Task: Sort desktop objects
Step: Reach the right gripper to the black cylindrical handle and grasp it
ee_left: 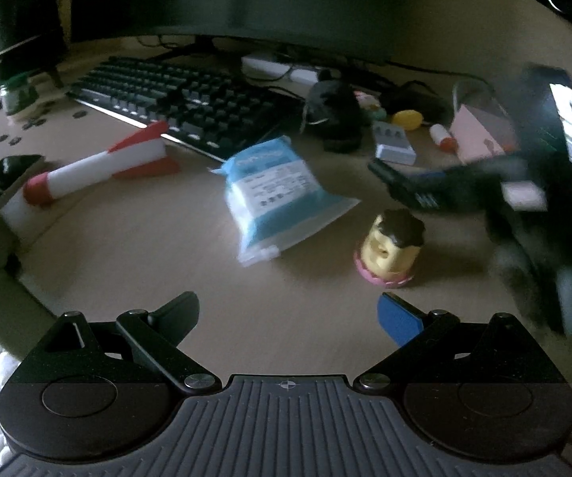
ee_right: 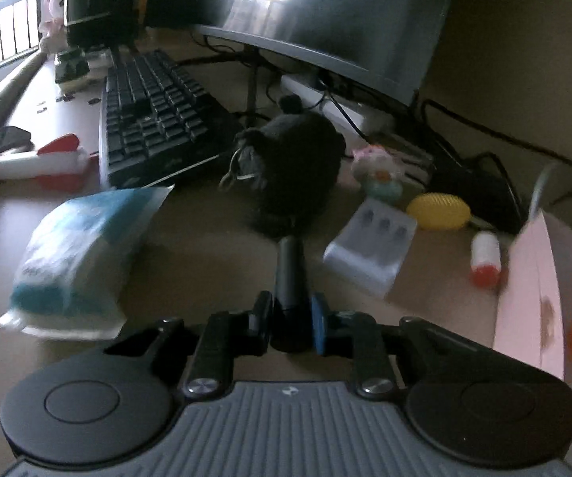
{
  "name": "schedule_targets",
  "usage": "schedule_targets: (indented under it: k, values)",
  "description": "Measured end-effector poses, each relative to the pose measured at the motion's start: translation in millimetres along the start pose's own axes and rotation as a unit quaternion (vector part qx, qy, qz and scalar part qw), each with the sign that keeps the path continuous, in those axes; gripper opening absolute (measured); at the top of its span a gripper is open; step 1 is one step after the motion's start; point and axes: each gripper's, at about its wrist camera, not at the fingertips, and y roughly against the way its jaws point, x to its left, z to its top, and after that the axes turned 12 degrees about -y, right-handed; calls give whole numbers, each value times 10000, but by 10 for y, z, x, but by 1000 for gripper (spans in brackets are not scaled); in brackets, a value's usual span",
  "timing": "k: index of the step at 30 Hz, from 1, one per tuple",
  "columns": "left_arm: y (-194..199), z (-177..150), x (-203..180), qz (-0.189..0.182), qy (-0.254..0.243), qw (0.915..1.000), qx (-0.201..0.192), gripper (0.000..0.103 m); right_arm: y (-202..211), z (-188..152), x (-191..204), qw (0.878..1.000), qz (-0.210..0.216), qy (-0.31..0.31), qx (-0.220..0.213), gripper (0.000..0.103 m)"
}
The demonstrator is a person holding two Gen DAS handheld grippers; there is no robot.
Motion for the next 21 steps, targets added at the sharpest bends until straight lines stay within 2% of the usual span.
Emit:
schedule_targets:
  k: [4,7,11,13,16,18,21]
  values:
    - [-112,76,-199,-239,-160,9996,-74,100,501,-429,-161,9999,113,-92,79,20]
    - [-224,122,-402,-414,-275,9987,-96,100,861,-774,-333,9998,-2,-71,212,20]
    - [-303,166,-602,-546,-365,9978,-107,100,1206,-1147,-641,9967,-765,235,143,23]
    - [-325,197,-679,-547,-405,9976,-146,100,1288,-1235,-828,9922,-1239,107,70,26]
    - [-330,221,-742,-514,-406,9977,-166,100,1377,-1301,-1055,9819,-1871,-262,-140,37]
    - [-316,217,-776,-514,-395,9978,-158,100,1416,-1343,-1142,9745,-2187,-404,-305,52]
    - [-297,192,-825,-500,-424,9978,-114,100,1410,-1410,-1235,9666,-2480,-550,-337,53]
